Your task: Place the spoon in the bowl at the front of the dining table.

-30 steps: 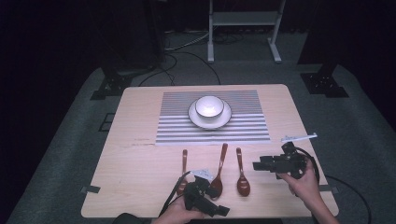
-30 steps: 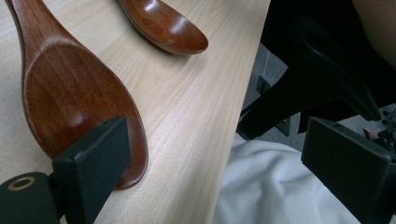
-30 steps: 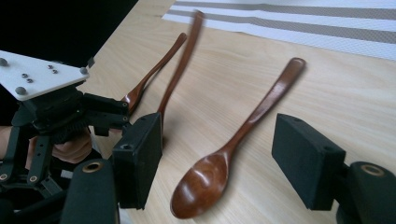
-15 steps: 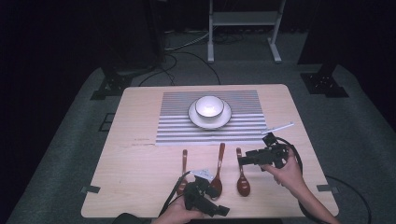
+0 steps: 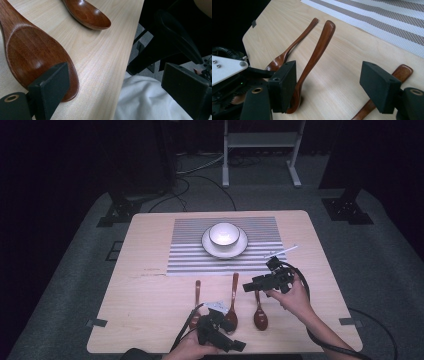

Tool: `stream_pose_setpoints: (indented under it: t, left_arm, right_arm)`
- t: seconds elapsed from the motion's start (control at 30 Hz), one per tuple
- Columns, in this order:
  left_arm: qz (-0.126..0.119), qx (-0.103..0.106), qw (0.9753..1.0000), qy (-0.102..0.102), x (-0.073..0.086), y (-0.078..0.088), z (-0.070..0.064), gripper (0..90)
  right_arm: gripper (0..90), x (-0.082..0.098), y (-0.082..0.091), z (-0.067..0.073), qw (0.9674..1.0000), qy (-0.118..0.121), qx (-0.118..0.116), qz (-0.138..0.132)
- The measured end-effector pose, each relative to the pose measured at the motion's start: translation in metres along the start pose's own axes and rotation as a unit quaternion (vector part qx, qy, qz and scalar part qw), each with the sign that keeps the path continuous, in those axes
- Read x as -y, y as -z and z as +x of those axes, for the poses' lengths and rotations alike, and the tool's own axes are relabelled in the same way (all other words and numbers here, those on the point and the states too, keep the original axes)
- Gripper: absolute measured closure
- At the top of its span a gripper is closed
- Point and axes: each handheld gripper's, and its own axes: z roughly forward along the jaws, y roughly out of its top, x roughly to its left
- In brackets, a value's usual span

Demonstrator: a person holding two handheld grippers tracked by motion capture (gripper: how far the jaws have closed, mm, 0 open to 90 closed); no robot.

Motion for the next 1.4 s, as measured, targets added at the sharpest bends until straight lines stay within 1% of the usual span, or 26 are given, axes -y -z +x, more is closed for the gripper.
stream_pose_setpoints:
  t: [0.3, 0.5, 0.73, 0.83, 0.9, 1.07, 1.13, 1.27, 1.4]
  left_arm:
    - [0.000, 0.000, 1.0000, -0.001, 0.000, 0.000, 0.000, 6.9]
    - [-0.001, 0.000, 1.0000, 0.001, 0.000, 0.000, 0.000, 6.9]
    - [0.000, 0.000, 1.0000, -0.001, 0.000, 0.000, 0.000, 6.9]
    - [0.000, 0.000, 1.0000, -0.002, 0.000, 0.000, 0.000, 6.9]
    - [0.000, 0.000, 1.0000, -0.002, 0.000, 0.000, 0.000, 6.9]
    - [0.000, 0.000, 1.0000, -0.001, 0.000, 0.000, 0.000, 6.9]
    - [0.000, 0.000, 1.0000, -0.001, 0.000, 0.000, 0.000, 6.9]
    - [0.000, 0.001, 1.0000, 0.000, 0.000, 0.000, 0.000, 6.9]
    - [0.000, 0.001, 1.0000, -0.001, 0.000, 0.000, 0.000, 6.9]
  right_arm:
    - [30.3, -0.014, -0.016, 0.007, 0.9997, 0.016, 0.008, 0.017]
    - [32.8, -0.021, -0.024, 0.010, 0.9995, 0.022, 0.012, 0.021]
    - [40.6, -0.031, -0.032, 0.013, 0.9991, 0.029, 0.018, 0.025]
    - [45.9, -0.033, -0.036, 0.014, 0.9989, 0.029, 0.022, 0.029]
    - [51.3, -0.034, -0.037, 0.014, 0.9989, 0.028, 0.025, 0.028]
    - [59.1, -0.035, -0.040, 0.013, 0.9988, 0.022, 0.029, 0.033]
    - [62.8, -0.036, -0.041, 0.012, 0.9988, 0.021, 0.028, 0.034]
    - [65.9, -0.037, -0.042, 0.011, 0.9990, 0.015, 0.025, 0.035]
    - [68.9, -0.038, -0.043, 0.008, 0.9993, 0.008, 0.016, 0.032]
